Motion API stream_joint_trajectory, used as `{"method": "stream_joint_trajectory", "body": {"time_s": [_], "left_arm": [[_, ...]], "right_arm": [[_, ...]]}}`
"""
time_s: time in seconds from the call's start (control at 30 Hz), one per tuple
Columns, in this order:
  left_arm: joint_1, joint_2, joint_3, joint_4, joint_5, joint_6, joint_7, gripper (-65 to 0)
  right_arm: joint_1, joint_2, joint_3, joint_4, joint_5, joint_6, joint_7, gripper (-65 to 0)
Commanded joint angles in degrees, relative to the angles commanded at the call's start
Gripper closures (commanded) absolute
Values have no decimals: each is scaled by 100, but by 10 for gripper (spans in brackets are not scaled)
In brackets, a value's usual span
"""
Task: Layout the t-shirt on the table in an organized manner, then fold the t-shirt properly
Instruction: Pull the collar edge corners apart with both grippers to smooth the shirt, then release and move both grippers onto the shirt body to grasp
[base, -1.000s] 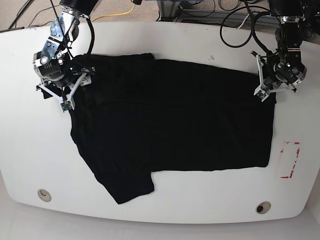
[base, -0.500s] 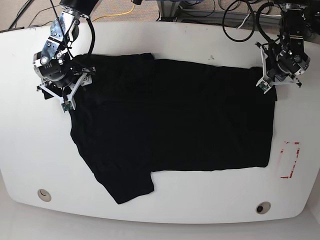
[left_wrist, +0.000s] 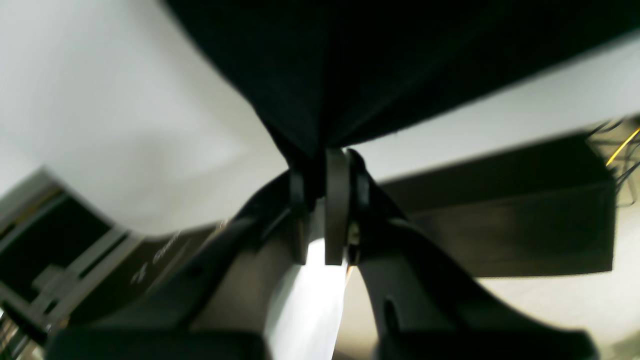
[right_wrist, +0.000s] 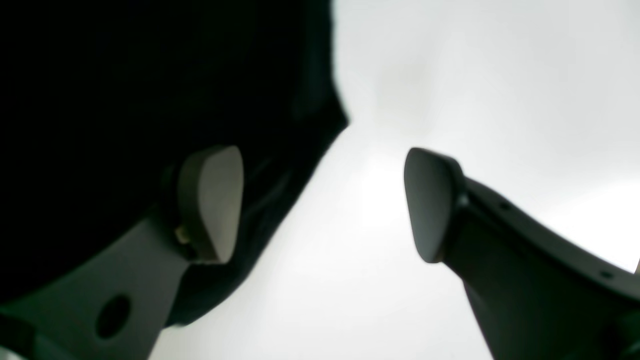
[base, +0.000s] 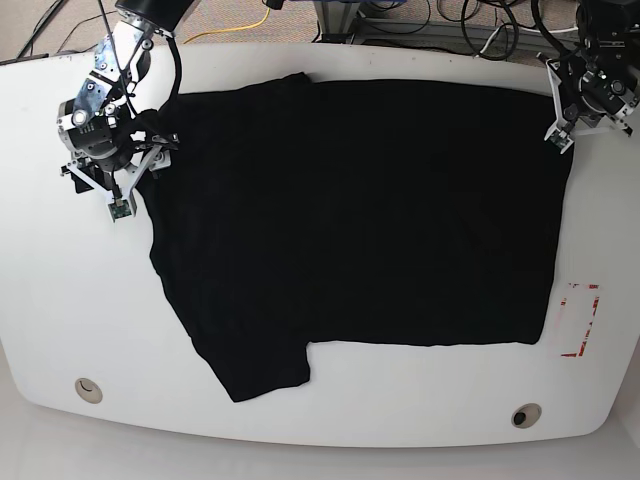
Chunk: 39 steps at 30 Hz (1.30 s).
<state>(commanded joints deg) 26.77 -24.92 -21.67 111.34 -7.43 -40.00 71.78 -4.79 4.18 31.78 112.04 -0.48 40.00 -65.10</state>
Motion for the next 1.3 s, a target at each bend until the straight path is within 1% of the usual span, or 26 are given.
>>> {"method": "stream_joint_trajectory", "body": {"time_s": [0.3,0.47,0.63,0.67,0.8,0.93,1.03,1.1,1.2,1.3], "left_arm": [[176,9,-9,0,0,0,9,-42],[193,9,0,0,0,0,9,-131],[202,-9,-26,-9,26,0,9,-249],[202,-9,-26,-9,35,0,18,-262],[202,-158,-26,-9,9,0,18,-279],[123,-167,-18,9,0,0,70,-281],[-237,-167,-9,149,0,0,229,-281],[-492,-141,9,176,0,0,308,-281],[-932,-97,9,167,0,0,308,-275],[-1618,237,-9,158,53,0,299,-274]], "right_arm": [[0,-35,-26,-9,26,0,0,-487],[-26,-44,-26,-9,35,0,-18,-487],[-53,-44,-26,-9,35,0,-18,-487],[-62,-44,-26,-9,35,0,-18,-487],[-114,-53,-26,-9,35,0,-18,-487],[-158,-97,-35,0,44,0,-18,-487],[-193,-211,-35,9,44,0,-26,-487],[-255,-255,-35,9,44,0,-26,-487],[-360,-431,-44,18,44,0,-26,-485],[-387,-642,-44,18,44,0,-26,-484]]}}
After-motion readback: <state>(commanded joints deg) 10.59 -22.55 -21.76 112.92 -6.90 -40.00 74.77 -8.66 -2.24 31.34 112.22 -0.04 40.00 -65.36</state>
